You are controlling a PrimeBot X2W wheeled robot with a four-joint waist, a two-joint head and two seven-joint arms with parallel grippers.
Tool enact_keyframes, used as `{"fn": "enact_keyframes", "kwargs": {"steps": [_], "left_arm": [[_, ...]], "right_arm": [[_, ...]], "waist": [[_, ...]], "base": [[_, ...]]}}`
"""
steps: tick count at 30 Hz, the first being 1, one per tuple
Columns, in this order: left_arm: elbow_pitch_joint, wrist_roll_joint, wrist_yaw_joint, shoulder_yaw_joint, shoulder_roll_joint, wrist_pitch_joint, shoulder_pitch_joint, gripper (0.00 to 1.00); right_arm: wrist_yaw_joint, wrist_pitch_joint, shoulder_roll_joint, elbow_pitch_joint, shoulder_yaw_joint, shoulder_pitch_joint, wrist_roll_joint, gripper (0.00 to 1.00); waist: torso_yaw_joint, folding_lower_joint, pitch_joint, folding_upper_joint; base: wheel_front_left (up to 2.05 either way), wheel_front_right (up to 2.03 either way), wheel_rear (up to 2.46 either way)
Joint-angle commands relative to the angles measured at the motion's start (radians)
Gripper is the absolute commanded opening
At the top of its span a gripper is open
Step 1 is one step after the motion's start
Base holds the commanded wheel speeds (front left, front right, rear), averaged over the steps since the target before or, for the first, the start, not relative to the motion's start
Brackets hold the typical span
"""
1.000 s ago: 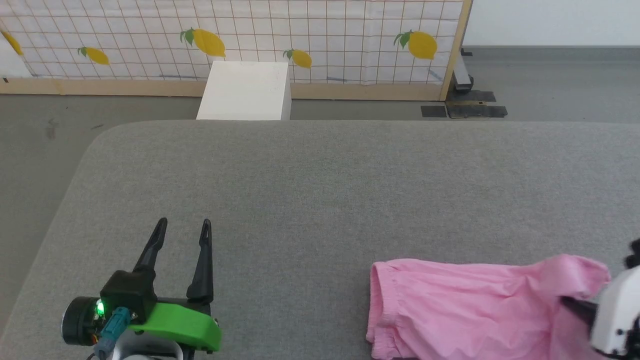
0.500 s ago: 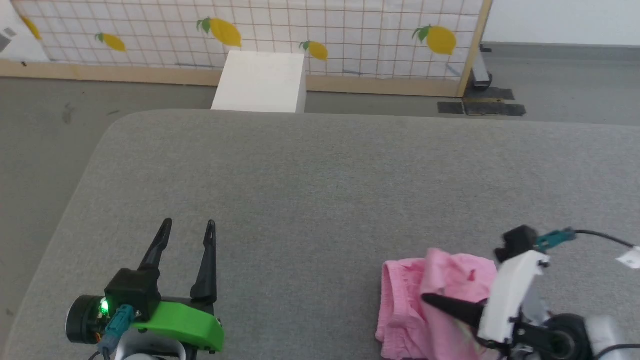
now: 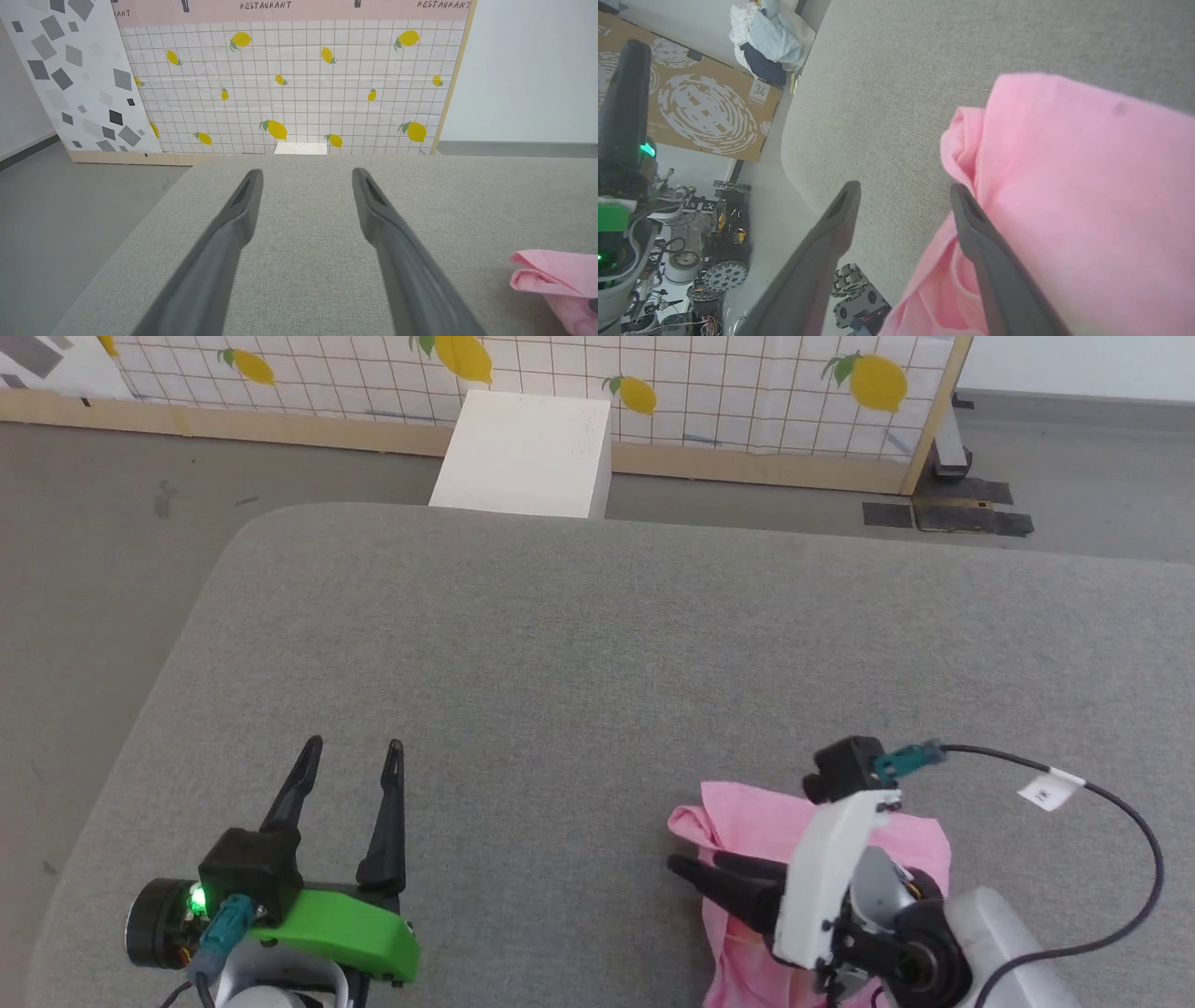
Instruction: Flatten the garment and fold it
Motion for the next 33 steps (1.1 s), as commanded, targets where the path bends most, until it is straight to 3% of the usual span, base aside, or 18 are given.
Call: {"fn": "enact_keyframes", "kwargs": {"steps": [1,6,11,22,28,33], "left_arm": [[0.006,-0.005,-0.002,0.004,-0.003,-0.008,-0.014,1.00],[0.012,-0.007,0.003,0.004,-0.003,-0.009,-0.009,1.00],[0.021,-0.012,0.001,0.005,-0.002,-0.013,-0.001,1.00],[0.038,-0.011,0.010,0.027,-0.013,-0.038,0.026,1.00],[0.054,-0.007,0.005,0.043,-0.017,-0.048,0.048,1.00],[0.075,-0.010,-0.013,0.044,-0.018,-0.051,0.064,1.00]], "right_arm": [[-0.001,-0.025,-0.018,-0.017,0.029,-0.021,-0.021,1.00],[-0.001,-0.110,-0.085,-0.093,0.142,-0.047,-0.094,1.00],[-0.001,-0.265,-0.163,-0.161,0.180,-0.056,-0.270,1.00],[-0.001,-0.597,-0.176,-0.237,-0.113,0.086,-0.570,1.00],[-0.001,-0.672,-0.141,-0.281,-0.298,0.191,-0.607,1.00],[-0.001,-0.667,-0.101,-0.333,-0.398,0.302,-0.608,1.00]], "waist": [[-0.005,0.0000,-0.005,0.0070],[-0.025,0.0000,-0.022,0.0070],[-0.054,0.0000,-0.036,0.0070],[-0.112,0.0000,-0.066,0.0070],[-0.133,0.0000,-0.085,0.0070],[-0.135,0.0000,-0.107,0.0070]], "base": [[0.00,0.00,0.00],[0.00,0.00,0.00],[0.00,0.00,0.00],[0.00,0.00,0.00],[0.00,0.00,0.00],[0.00,0.00,0.00]]}}
